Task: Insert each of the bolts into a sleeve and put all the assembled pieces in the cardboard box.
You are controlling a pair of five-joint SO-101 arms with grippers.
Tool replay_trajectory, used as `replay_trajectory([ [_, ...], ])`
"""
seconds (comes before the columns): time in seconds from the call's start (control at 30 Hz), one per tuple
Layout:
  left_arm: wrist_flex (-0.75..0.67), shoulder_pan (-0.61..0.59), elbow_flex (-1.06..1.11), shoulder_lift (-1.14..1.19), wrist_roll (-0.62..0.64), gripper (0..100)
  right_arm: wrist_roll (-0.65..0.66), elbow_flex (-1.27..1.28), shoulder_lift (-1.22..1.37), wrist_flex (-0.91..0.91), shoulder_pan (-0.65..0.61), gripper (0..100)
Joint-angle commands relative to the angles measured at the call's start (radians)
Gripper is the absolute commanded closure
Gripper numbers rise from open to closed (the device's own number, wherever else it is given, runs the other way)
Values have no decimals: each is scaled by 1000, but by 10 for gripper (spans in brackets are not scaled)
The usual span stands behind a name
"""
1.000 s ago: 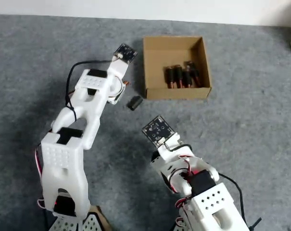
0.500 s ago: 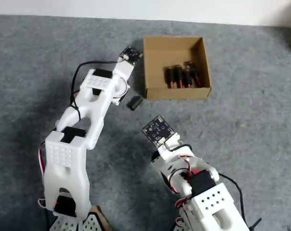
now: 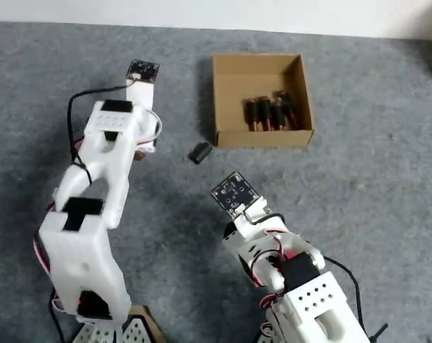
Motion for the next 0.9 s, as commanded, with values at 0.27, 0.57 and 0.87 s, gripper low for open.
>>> replay_trajectory([
  [0.27, 6, -1, 271, -381, 129, 994, 12, 27, -13, -22, -4, 993],
  [0.57, 0, -58, 541, -631, 368, 995, 12, 28, -13, -36, -4, 993],
  [0.87, -2, -133, 704, -860, 881, 994, 12, 30, -13, -48, -2, 993],
])
